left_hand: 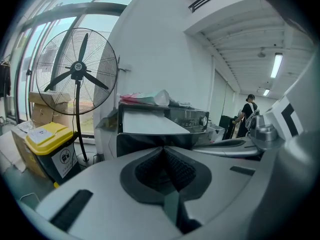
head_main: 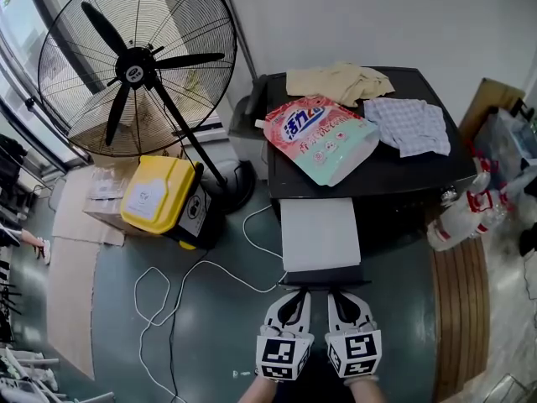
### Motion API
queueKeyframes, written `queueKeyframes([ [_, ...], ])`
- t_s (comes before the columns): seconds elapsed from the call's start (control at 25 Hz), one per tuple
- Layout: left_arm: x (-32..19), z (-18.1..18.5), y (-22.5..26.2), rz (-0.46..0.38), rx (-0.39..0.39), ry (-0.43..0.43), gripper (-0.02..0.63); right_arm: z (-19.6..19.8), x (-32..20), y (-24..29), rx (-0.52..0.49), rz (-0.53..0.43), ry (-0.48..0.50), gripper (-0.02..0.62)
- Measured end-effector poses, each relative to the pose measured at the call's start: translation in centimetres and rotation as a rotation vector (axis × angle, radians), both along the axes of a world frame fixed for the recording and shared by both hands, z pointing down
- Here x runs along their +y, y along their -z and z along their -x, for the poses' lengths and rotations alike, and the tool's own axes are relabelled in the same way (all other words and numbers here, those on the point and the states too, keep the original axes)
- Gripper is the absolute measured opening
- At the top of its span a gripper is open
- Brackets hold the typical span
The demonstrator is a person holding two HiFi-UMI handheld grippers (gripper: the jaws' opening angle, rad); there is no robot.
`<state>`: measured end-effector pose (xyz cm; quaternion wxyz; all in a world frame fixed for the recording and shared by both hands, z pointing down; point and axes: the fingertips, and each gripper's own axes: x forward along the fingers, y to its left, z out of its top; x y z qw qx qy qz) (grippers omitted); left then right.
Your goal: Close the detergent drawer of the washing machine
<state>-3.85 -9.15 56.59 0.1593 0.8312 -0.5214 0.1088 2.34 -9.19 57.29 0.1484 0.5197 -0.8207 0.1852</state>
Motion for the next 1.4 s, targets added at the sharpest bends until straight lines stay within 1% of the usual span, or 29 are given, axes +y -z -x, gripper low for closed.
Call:
queueKeyframes([
  [0.28, -0.6, 0.0, -0.2, 0.006, -0.002, 0.005, 0.017, 0.0, -0.7, 0.1, -0.007, -0.003, -0.001, 0.026],
  [0.48, -1.8, 0.1, 0.2, -0.006, 0.004, 0.013, 0.017, 0.1, -1.8, 0.1, -0.015, -0.005, -0.001, 0.026],
  [0.92, -2.9, 0.1, 0.2, 0.005, -0.009, 0.031, 0.017, 0.4, -2.8, -0.5, -0.027, 0.021, 0.035, 0.026],
  [1.4, -6.0, 0.4, 0.6, -0.004, 0.0, 0.011, 0.017, 0.1, -5.9, 0.3, -0.033, 0.0, -0.013, 0.026],
])
